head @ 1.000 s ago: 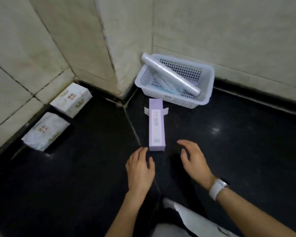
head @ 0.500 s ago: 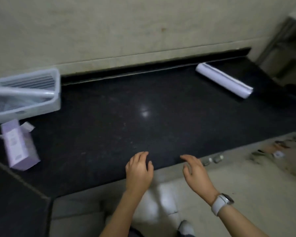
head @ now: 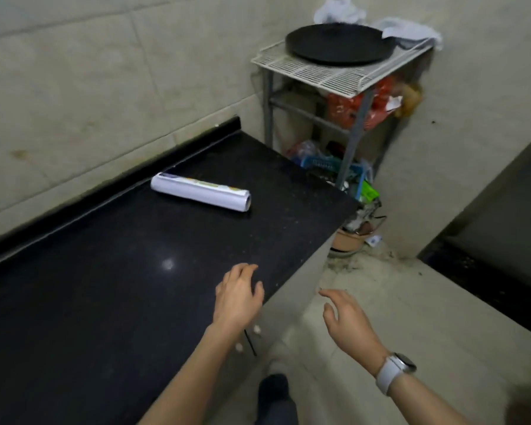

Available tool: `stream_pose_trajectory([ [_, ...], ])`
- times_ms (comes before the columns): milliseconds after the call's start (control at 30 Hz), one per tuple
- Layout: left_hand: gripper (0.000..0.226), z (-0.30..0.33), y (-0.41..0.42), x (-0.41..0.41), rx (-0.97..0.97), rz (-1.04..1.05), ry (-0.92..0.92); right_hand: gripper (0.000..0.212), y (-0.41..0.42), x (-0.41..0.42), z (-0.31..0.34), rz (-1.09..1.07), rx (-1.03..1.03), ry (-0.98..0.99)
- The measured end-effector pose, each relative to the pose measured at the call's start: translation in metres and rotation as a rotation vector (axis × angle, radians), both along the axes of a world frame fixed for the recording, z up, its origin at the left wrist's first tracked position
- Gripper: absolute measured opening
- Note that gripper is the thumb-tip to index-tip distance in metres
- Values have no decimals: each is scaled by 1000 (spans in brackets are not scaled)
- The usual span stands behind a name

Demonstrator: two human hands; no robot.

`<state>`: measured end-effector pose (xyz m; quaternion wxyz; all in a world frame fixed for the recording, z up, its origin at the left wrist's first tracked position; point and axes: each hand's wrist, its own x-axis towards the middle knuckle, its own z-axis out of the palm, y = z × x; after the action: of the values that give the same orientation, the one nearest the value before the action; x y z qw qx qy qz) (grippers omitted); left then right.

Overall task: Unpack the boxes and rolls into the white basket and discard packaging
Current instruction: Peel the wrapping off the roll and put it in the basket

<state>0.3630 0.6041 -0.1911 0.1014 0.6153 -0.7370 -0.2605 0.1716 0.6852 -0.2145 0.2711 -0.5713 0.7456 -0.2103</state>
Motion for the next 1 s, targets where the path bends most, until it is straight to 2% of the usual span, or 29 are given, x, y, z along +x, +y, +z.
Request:
stream_pose_trajectory([
  [200,61,-14,-153,-30,-126,59,-199,31,-111,-41,-6,54,-15,3],
  [300,77,-24,-226,-34,-83,121,-326,31,-176,-56,-3,74,19,-24],
  [433,76,-40,-289,-26,12,-67,-659,32,-243,-68,2,152,98,-61],
  [533,63,-44,-309,-15,23,-204,-688,31,-274,-73,4,178,119,-117],
  [633,62,-30,-321,-10,-152,-164,-491,29,-300,-70,12,205,79,-195],
  [767,59,18,-329,-18,-337,122,-71,30,-344,-47,52,311,-109,-327],
  [833,56,50,-321,-27,-311,266,108,33,-365,-32,85,411,-251,-406],
  [900,52,72,-305,-36,-218,339,246,39,-380,-22,108,529,-340,-403],
  [1000,40,89,-275,-49,-109,398,358,41,-390,-16,119,675,-334,-347],
])
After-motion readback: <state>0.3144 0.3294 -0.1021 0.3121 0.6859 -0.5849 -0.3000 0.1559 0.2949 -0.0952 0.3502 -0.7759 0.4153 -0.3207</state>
